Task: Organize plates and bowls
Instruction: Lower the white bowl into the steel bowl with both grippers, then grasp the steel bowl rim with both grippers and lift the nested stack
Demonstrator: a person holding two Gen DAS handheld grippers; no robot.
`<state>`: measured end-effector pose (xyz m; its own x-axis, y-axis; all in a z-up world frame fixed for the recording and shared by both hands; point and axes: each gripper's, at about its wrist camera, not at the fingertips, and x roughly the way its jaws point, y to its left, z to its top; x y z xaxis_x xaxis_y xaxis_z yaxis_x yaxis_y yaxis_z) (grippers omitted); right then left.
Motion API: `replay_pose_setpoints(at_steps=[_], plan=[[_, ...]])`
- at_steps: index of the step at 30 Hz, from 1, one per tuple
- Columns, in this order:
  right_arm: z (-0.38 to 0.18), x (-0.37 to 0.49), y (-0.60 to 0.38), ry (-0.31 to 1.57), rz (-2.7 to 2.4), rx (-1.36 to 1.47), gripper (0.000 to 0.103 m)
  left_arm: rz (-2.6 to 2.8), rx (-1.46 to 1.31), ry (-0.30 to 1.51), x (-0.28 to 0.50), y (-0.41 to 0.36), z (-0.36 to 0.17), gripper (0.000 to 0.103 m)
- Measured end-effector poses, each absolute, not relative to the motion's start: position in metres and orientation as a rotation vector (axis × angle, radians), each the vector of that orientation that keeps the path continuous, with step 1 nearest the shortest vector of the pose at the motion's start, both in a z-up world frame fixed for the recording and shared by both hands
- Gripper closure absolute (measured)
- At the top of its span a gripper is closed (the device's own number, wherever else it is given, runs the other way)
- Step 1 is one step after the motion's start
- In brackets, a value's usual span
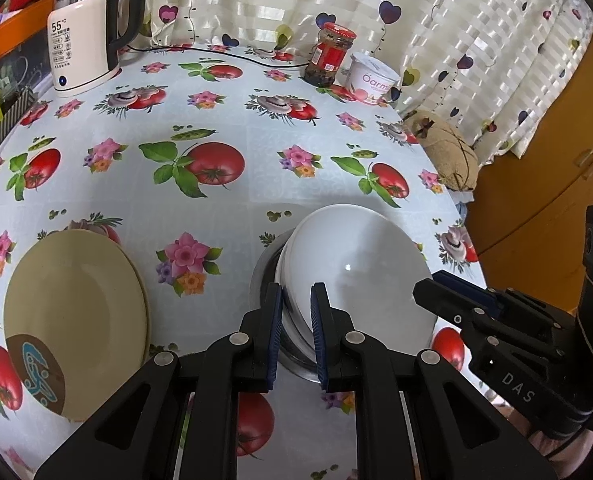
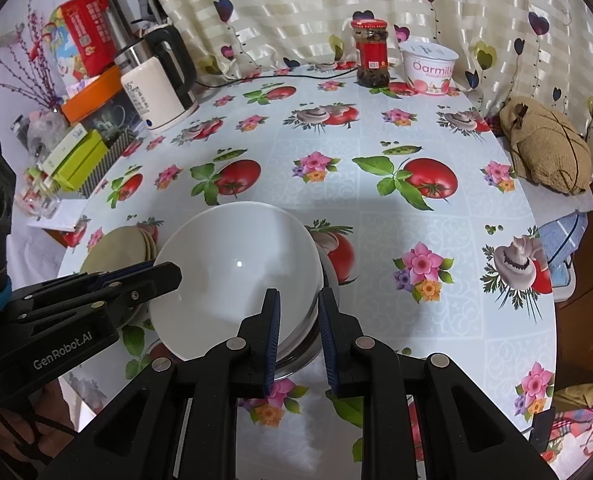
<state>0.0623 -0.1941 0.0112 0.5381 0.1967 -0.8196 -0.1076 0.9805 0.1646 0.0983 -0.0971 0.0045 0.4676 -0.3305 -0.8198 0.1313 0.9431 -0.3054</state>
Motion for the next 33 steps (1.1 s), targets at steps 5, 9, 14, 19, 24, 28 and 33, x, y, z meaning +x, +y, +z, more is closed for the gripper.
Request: replay_pose_setpoints(at_steps=[5, 9, 14, 19, 24, 28, 33], plan=[[0.015, 0.061, -0.199, 0.978, 0.18, 0.099, 0.083, -0.299, -0.219, 1.017, 0.096, -0.093, 0.011, 0.089], [0.018, 0.059, -0.202, 0.968, 0.185, 0.094, 0.082, -0.312, -0.216, 0.99, 0.094, -0.091, 0.019, 0.089], [0.022, 0.056, -0.205, 0.958, 0.189, 0.088, 0.078, -0.322, -0.216, 0.97, 0.092, -0.087, 0.025, 0.089], [0.026, 0.053, -0.207, 0.942, 0.192, 0.085, 0.077, -0.318, -0.227, 0.959, 0.091, -0.079, 0.027, 0.089], [0.027, 0.051, -0.213, 0.935, 0.193, 0.091, 0.077, -0.303, -0.243, 0.969, 0.093, -0.071, 0.022, 0.089], [0.026, 0.051, -0.216, 0.933, 0.193, 0.091, 0.077, -0.297, -0.253, 0.982, 0.094, -0.068, 0.016, 0.089], [0.025, 0.051, -0.22, 0.929, 0.2, 0.094, 0.077, -0.3, -0.259, 0.991, 0.096, -0.066, 0.011, 0.089]])
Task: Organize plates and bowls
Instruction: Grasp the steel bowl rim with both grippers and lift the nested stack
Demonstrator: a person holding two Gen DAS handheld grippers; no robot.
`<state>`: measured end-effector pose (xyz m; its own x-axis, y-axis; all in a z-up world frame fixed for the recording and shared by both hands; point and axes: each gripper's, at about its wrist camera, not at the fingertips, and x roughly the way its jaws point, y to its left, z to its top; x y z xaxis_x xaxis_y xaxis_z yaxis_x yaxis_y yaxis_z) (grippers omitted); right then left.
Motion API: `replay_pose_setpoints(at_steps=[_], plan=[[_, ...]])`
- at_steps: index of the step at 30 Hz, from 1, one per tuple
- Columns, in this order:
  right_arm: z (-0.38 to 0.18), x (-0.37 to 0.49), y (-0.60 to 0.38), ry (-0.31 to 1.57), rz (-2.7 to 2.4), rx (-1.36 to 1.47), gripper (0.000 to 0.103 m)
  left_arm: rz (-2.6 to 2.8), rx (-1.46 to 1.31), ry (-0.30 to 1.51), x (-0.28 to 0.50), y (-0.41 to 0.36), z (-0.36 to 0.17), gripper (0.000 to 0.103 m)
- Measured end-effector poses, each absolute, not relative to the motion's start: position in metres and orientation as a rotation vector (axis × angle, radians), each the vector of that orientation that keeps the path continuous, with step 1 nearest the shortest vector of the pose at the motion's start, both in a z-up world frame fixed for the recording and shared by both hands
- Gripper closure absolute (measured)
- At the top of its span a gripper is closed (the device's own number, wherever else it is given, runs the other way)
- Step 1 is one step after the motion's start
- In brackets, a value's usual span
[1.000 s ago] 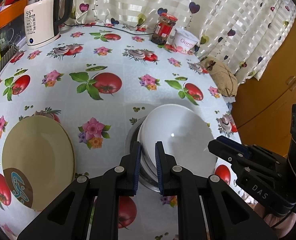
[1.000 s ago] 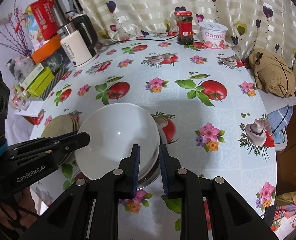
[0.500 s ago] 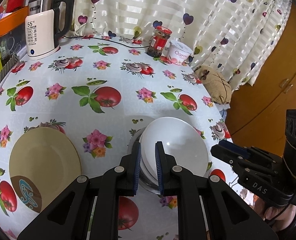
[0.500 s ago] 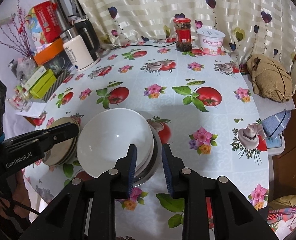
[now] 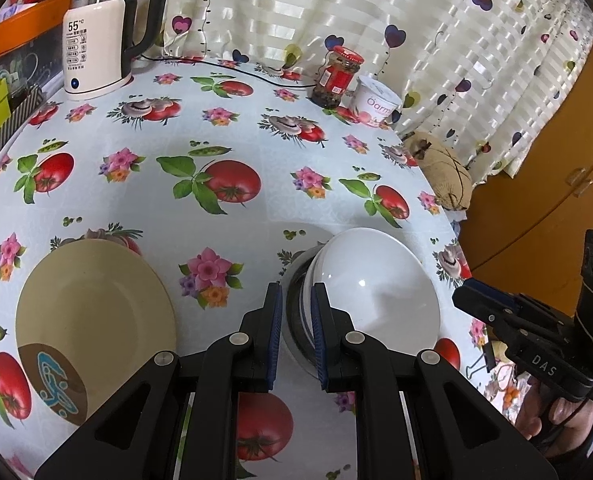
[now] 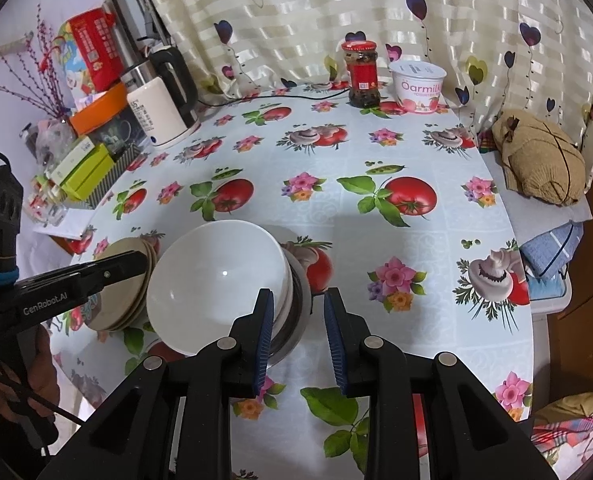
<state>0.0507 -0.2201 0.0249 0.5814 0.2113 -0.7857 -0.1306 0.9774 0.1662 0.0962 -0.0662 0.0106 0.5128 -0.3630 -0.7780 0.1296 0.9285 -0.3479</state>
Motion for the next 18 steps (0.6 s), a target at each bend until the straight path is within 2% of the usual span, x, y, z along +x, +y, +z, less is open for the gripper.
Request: replay_pose_setpoints(at_steps=[15, 18], plan=[[0.012, 0.056, -0.245, 0.953, 0.196, 0.175, 0.077, -0.319, -0.301, 1.042, 0.104, -0.058, -0.013, 0.087], [0.007, 0.057, -0.246, 0.962, 0.195, 0.177, 0.07, -0.307, -0.294, 1.045, 0.104, -0.057, -0.015, 0.087]])
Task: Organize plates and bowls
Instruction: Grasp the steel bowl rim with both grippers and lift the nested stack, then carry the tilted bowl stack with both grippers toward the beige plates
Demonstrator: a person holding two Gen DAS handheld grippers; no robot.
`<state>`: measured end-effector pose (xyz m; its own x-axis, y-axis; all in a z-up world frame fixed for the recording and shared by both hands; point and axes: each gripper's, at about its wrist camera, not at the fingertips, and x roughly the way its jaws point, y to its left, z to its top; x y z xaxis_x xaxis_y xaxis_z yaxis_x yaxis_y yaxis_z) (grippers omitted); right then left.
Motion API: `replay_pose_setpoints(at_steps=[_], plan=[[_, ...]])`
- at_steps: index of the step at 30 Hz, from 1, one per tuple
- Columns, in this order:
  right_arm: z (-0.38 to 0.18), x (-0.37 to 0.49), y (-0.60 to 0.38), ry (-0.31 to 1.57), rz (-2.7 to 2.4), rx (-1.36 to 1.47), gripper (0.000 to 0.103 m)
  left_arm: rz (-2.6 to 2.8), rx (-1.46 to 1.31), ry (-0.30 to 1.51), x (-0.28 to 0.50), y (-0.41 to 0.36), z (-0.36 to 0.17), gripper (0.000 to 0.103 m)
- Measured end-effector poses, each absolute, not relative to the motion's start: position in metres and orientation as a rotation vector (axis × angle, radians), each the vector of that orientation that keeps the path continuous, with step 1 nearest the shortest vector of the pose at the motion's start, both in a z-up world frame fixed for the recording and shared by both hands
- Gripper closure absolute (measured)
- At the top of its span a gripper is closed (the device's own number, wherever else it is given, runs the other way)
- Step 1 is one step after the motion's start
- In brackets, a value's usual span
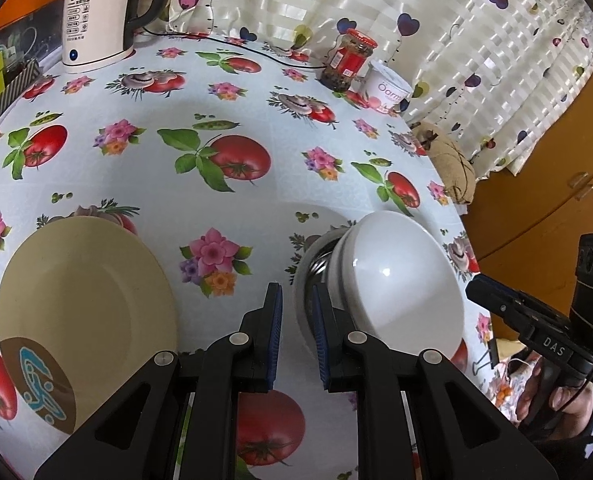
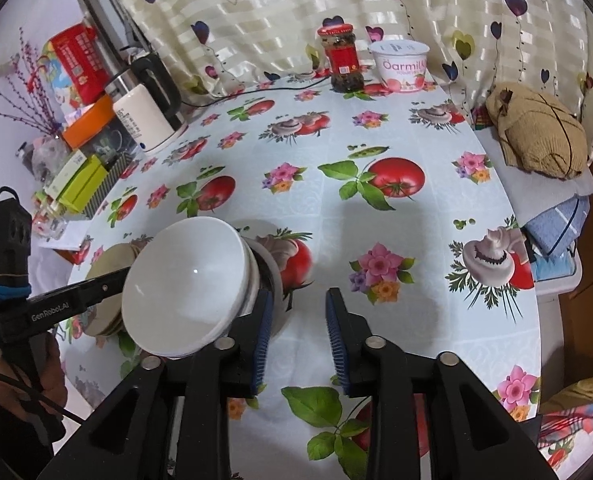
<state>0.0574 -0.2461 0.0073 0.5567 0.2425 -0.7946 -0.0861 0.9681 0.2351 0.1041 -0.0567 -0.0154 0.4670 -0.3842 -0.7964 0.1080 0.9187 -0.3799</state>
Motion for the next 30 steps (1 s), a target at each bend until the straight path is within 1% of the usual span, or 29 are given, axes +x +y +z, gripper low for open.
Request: replay_pose_setpoints(at_steps=[1, 11, 15, 23, 30], plan=[[0.005, 0.058, -0.246, 0.968, 0.196, 0.179, 0.067, -0.305, -0.294, 1.048, 0.104, -0.056, -0.017, 0.087], [-0.016, 0.06, -0.247, 1.013, 0.25, 0.251, 0.067, -0.307, -0.346, 1.095, 0.104, -0.046, -0.036, 0.087], [-0.024, 0.06, -0.251, 1.029, 0.266, 0.307, 0.073, -0.334, -0.383, 1.091, 0.105, -0.046, -0.039, 0.087], [-0.029, 0.065, -0.251, 1.03, 0.306, 0.346, 0.073, -0.358, -0.402, 1.103, 0.108, -0.053, -0.045, 0.087], [-0.046, 0.063, -0.252, 1.068, 0.329, 0.38, 0.073, -0.378, -0.421, 1.118, 0.11, -0.057, -0.049, 0.087]])
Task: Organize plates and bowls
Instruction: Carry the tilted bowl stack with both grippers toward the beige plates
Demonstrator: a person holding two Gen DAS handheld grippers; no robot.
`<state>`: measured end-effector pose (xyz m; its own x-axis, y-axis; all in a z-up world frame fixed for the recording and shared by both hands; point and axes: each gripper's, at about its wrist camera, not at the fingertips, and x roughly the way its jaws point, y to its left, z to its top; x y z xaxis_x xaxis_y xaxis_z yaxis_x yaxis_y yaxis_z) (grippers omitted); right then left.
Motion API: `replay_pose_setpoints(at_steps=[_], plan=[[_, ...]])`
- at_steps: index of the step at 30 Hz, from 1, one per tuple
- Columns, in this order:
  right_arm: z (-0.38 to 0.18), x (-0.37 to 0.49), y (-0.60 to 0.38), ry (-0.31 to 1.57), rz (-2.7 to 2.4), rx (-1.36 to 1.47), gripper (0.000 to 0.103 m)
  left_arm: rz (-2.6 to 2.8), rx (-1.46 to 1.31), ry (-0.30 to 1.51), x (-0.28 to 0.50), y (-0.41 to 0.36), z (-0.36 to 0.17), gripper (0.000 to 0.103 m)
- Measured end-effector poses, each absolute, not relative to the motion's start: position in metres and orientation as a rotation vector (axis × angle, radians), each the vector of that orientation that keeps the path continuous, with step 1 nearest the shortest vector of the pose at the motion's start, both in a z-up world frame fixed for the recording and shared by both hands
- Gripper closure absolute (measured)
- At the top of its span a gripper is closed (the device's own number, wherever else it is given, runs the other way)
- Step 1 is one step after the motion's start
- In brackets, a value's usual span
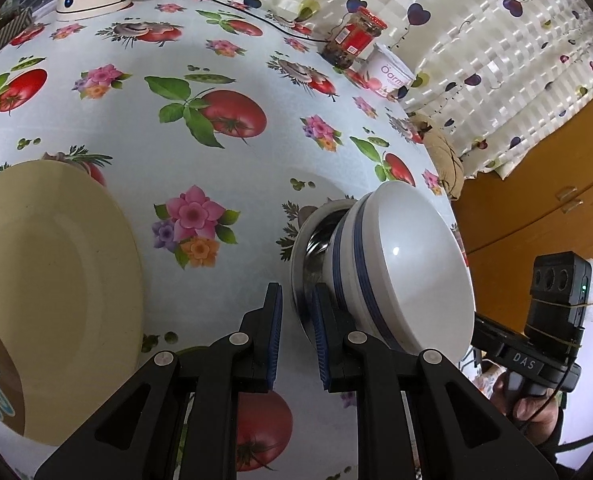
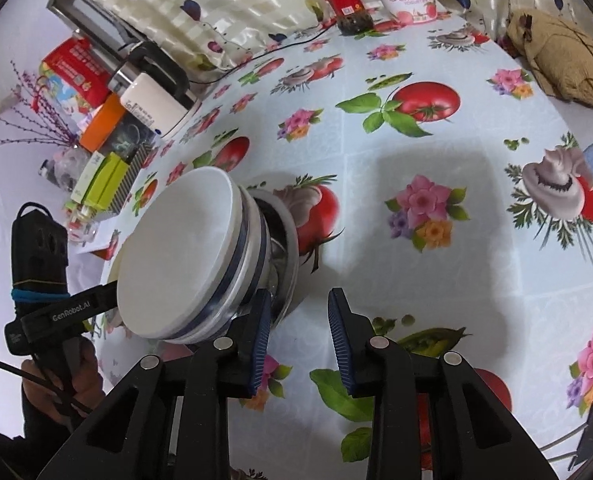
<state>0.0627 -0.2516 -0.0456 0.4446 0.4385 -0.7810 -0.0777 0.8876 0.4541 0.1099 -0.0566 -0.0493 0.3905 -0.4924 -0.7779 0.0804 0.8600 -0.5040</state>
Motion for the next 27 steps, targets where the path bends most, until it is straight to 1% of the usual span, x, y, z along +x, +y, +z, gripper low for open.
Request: replay_pose_setpoints(at_steps=[5, 12, 13, 14, 27], plan=[[-0.047, 0.064, -0.25, 1.069, 0.341, 0.378, 0.074, -0.383, -0.411, 1.129, 0.112, -0.058, -0.051, 0.087], [-0.045, 0.067, -0.245, 1.065, 0.363, 0.376, 0.086, -0.397, -0.439, 1.137, 0.114, -0.057, -0.057, 0.089], [-0.045, 0.068, -0.244, 1.066, 0.368, 0.373, 0.09, -0.398, -0.437, 1.138, 0.114, -0.059, -0.057, 0.09], [-0.044, 0.068, -0.242, 1.066, 0.374, 0.369, 0.09, -0.4, -0.435, 1.139, 0.114, -0.059, -0.057, 0.092], [-0.045, 0.072, -0.242, 1.064, 0.387, 0.362, 0.091, -0.402, -0.401, 1.121, 0.112, -0.063, -0.056, 0.091]])
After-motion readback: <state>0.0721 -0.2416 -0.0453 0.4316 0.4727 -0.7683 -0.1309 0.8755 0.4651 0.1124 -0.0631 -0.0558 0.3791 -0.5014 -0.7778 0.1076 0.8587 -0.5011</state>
